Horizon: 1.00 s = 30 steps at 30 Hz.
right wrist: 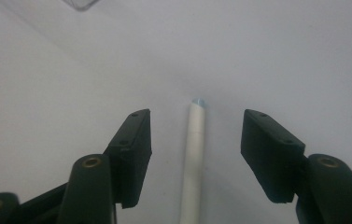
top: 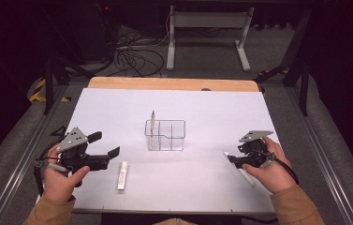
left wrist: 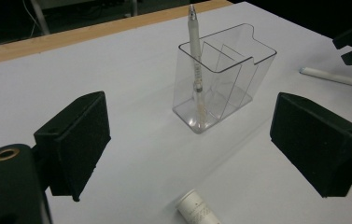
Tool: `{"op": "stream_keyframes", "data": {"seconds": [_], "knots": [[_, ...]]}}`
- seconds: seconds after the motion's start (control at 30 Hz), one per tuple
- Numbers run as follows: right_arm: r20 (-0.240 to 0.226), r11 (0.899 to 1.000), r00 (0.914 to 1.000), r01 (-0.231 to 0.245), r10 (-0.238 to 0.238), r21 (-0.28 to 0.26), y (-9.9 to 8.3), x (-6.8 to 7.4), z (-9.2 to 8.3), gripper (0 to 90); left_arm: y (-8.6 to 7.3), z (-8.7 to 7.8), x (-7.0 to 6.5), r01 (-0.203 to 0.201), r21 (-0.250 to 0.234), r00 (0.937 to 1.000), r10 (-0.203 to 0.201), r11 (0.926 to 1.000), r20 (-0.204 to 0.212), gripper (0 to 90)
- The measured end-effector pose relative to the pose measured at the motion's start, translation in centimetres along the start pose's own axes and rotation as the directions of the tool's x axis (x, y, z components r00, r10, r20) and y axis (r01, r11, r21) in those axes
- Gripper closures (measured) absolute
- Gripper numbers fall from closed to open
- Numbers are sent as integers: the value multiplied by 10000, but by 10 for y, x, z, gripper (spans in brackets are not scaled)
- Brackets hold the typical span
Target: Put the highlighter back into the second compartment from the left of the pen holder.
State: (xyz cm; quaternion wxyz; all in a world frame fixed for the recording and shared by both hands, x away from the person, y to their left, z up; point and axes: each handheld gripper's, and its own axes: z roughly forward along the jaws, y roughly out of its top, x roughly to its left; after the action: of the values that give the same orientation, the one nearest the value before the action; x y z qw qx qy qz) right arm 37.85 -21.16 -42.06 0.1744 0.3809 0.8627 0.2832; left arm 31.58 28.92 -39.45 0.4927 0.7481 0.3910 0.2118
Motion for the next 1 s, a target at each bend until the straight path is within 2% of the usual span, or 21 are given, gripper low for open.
{"op": "stream_keyframes", "data": {"seconds": [0.2,0.47,0.63,0.73,1.0], "knots": [[-170,9969,9998,58,-45,789,1,0,8,459,0,-1,1,62,-52,10000,-63,10000,-27,129],[-159,9895,9997,192,-171,1432,2,-1,14,498,-1,0,2,99,104,10000,-99,9999,-10,124],[-98,9818,9996,282,-268,1876,2,0,19,527,-1,0,1,88,186,10000,-88,9998,0,123],[-119,9766,9996,275,-255,2134,1,0,22,558,-2,1,1,-2,144,9999,4,9999,-147,122],[87,9641,9999,-123,103,2654,0,3,27,635,-2,2,-1,6,229,10000,-4,9997,-72,122]]}}
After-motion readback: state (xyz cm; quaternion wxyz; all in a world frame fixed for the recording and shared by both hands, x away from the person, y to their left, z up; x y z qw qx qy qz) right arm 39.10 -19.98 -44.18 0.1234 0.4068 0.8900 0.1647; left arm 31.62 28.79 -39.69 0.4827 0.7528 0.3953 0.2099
